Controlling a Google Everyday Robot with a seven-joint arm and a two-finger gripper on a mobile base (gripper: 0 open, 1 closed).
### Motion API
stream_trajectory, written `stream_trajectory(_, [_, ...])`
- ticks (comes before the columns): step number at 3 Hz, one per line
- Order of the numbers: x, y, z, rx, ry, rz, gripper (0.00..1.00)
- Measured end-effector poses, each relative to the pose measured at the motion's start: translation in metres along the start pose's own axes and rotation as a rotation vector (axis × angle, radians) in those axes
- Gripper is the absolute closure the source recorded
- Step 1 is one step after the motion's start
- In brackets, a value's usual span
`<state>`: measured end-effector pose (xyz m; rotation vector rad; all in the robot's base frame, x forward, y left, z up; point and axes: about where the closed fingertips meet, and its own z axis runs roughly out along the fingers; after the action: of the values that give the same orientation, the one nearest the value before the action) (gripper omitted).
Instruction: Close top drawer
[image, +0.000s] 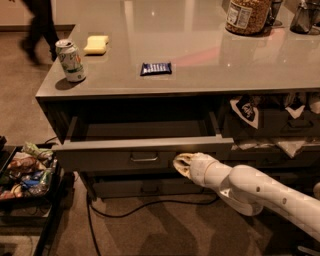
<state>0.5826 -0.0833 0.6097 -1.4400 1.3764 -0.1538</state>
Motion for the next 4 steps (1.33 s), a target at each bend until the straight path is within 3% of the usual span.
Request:
stream_trajectory(1, [0.000, 0.000, 0.000, 0.002, 0.000, -0.001, 1.00])
stream_trajectory(2, [0.008, -0.028, 0.009, 0.062, 0.018, -0.038, 1.00])
stream_trajectory(3, [0.009, -0.034, 0.011, 0.079, 0.022, -0.048, 1.00])
stream_trajectory(4, [0.010, -0.055, 0.020, 0.124, 0.025, -0.084, 1.00])
